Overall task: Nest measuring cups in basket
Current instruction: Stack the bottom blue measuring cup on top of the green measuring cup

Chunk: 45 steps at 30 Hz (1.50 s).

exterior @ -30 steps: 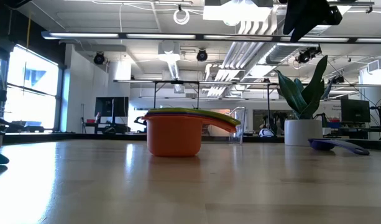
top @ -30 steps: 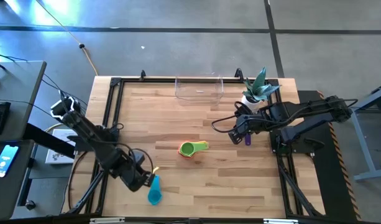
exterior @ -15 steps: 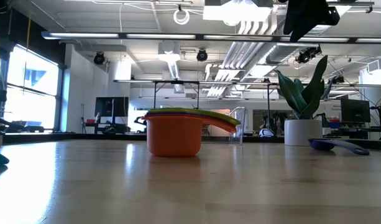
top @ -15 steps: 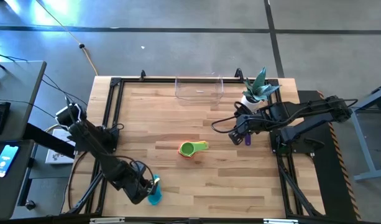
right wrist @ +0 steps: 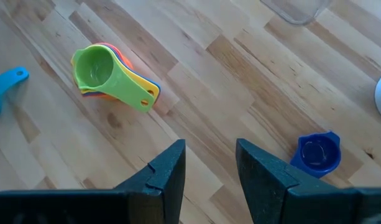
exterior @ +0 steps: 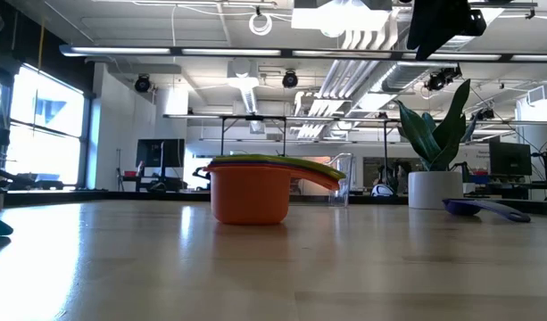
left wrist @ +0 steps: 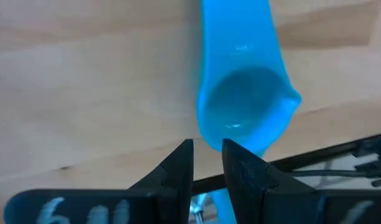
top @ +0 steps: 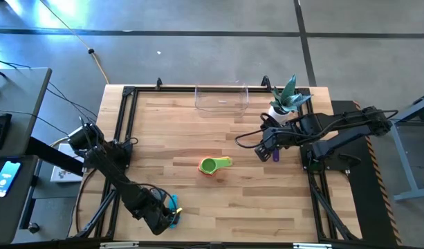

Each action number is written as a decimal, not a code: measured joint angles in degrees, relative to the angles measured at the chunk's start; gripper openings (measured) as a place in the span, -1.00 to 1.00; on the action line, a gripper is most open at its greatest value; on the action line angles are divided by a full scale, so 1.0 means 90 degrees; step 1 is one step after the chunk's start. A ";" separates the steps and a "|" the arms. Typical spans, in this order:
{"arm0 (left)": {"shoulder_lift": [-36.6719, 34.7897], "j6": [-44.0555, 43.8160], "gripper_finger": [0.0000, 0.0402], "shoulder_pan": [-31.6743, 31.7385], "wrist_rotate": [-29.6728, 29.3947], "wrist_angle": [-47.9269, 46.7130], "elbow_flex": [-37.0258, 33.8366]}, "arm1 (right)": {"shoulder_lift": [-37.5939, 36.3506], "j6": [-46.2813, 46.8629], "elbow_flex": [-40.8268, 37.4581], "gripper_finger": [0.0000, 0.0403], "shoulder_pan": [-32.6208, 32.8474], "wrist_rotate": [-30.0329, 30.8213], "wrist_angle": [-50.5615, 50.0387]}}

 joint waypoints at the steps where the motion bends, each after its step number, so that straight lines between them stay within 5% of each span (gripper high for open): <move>1: 0.0037 -0.0029 -0.63 0.0000 0.0008 0.0046 0.0000 | 0.0000 0.0000 0.0000 -0.34 0.0000 0.0004 -0.0005; 36: 0.0425 -0.0044 -0.64 0.0236 0.0045 0.0108 -0.0104 | 0.0005 -0.0165 0.0000 -0.34 -0.0029 -0.0008 0.0003; 45: 0.0426 0.0514 -0.96 0.0238 0.0094 0.0130 -0.0192 | 0.0005 -0.0165 0.0000 -0.34 -0.0029 -0.0008 0.0003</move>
